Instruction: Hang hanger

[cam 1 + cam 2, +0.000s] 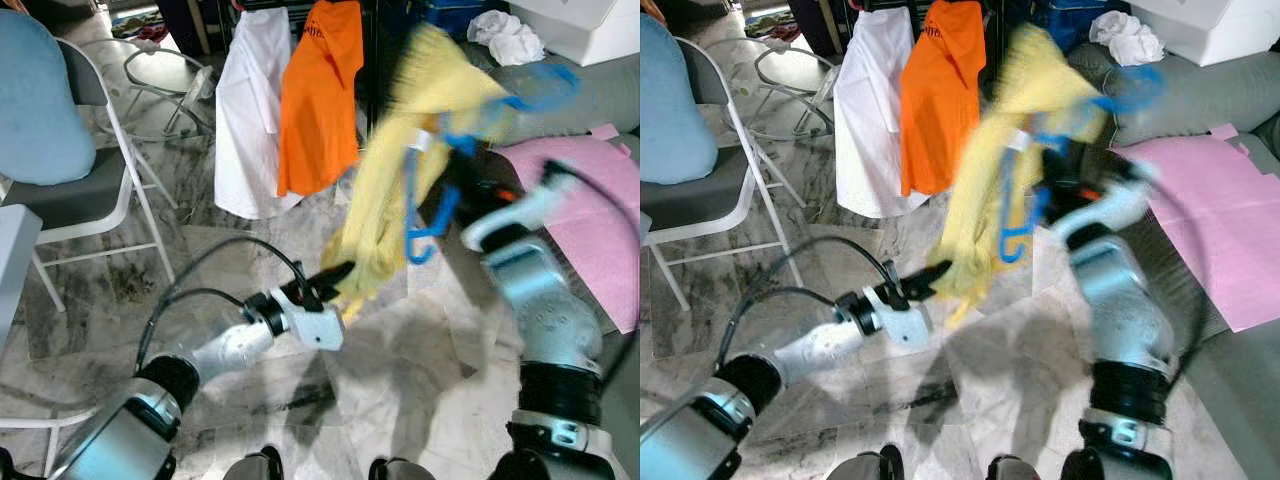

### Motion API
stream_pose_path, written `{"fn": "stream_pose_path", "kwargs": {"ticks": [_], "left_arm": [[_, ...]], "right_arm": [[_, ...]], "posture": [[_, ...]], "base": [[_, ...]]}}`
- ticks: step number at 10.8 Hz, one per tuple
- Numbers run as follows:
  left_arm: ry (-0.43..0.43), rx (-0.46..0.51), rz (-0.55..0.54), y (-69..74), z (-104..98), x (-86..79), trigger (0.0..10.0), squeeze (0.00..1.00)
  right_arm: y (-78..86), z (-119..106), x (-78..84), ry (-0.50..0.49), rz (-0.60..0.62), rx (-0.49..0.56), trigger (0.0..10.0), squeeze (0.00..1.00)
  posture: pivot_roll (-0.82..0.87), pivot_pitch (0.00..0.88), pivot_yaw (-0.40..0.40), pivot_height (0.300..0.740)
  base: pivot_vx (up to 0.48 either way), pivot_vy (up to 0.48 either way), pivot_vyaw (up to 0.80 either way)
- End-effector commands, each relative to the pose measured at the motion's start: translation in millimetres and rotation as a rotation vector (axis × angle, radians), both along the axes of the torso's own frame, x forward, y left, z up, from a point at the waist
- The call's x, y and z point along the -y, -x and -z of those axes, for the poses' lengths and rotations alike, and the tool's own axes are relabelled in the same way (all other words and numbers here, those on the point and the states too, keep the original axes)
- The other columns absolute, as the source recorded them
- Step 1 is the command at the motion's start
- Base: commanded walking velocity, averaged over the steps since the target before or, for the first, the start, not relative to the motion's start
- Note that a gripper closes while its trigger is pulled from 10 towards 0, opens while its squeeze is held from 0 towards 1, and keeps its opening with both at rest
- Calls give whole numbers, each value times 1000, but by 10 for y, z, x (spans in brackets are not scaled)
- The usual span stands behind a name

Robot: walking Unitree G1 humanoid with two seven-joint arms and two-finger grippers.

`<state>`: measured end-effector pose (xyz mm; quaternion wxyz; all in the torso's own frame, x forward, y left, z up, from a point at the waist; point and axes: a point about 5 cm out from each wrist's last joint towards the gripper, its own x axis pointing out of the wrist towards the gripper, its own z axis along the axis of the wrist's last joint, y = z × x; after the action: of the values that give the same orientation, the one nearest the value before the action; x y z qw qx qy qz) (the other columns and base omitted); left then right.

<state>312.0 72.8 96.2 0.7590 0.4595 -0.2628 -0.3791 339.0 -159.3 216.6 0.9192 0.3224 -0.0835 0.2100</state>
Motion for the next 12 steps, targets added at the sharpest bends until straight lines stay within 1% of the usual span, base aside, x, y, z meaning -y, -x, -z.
{"fn": "stream_pose_path", "kwargs": {"ticks": [1, 2, 3, 4, 5, 6, 7, 9, 10, 11, 12], "left_arm": [[-47, -30, -8, 52, 131, -36, 10000, 0], [-24, -52, -26, 44, 140, 4, 10000, 0], [-11, -80, -26, 56, 163, 67, 10000, 0], [9, -105, -29, 62, 172, 108, 10000, 0], [22, -127, -29, 69, 183, 149, 10000, 122], [45, -151, -43, 66, 188, 155, 10000, 1000], [63, -162, -52, 66, 189, 153, 10000, 1000], [107, -203, -63, 83, 200, 107, 10000, 1000], [132, -214, -89, 94, 217, 17, 10000, 1000], [158, -217, -119, 94, 220, -56, 10000, 1000], [171, -208, -136, 90, 208, -112, 10000, 1000]], "right_arm": [[55, -216, -59, 120, 16, 158, 10000, 0], [69, -161, -200, 275, -4, 197, 10000, 0], [72, -123, -292, 323, -15, 208, 10000, 0], [72, -97, -326, 376, -7, 225, 10000, 0], [74, -51, -344, 432, 7, 240, 10000, 0], [75, 11, -352, 495, 26, 249, 10000, 0], [84, 45, -355, 505, 30, 254, 10000, 0], [91, 193, -310, 542, 65, 231, 10000, 0], [97, 277, -269, 572, 97, 220, 10000, 0], [110, 321, -258, 595, 98, 216, 10000, 0], [128, 342, -259, 620, 99, 243, 10000, 0]], "posture": [[-129, 145, 19, 740], [-129, 146, 18, 740], [-129, 147, 13, 740], [-128, 147, 11, 740], [-126, 146, 10, 740], [-126, 146, 10, 740], [-126, 145, 10, 740], [-127, 146, 13, 740], [-126, 149, 14, 740], [-124, 153, 17, 740], [-122, 154, 18, 740]], "base": [[0, 0, 0], [0, 0, 0], [0, 0, 0], [0, 0, 0], [0, 0, 0], [0, 0, 0], [0, 0, 0], [0, 0, 0], [0, 0, 0], [0, 0, 0], [0, 0, 0]]}}
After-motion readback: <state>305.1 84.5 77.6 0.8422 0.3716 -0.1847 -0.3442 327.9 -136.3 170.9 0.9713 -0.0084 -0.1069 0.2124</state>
